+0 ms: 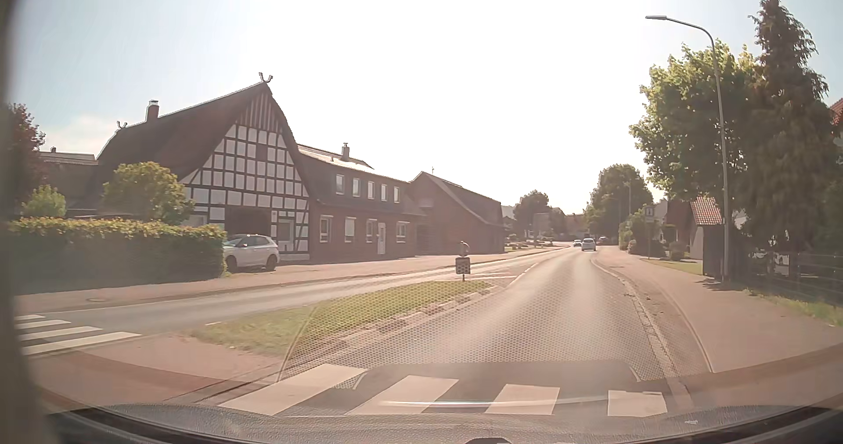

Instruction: Follow the waypoints while adhering to traffic rules and regulations

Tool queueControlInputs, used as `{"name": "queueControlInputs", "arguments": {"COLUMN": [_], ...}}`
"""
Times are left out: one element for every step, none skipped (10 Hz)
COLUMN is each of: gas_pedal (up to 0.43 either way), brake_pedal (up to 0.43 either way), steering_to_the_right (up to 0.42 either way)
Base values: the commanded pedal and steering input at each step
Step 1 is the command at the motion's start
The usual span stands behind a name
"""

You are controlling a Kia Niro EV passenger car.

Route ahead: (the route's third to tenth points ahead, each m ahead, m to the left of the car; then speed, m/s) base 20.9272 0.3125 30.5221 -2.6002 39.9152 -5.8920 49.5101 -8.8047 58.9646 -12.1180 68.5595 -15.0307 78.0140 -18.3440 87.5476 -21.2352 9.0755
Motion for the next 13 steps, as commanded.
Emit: {"name": "queueControlInputs", "arguments": {"gas_pedal": [0.268, 0.268, 0.268, 0.268, 0.268, 0.268, 0.268, 0.268, 0.268, 0.268, 0.268, 0.268, 0.268], "brake_pedal": [0.000, 0.000, 0.000, 0.000, 0.000, 0.000, 0.000, 0.000, 0.000, 0.000, 0.000, 0.000, 0.000], "steering_to_the_right": [0.161, 0.155, 0.146, 0.138, 0.123, 0.102, 0.077, 0.059, 0.035, 0.011, 0.003, 0.000, -0.001]}}
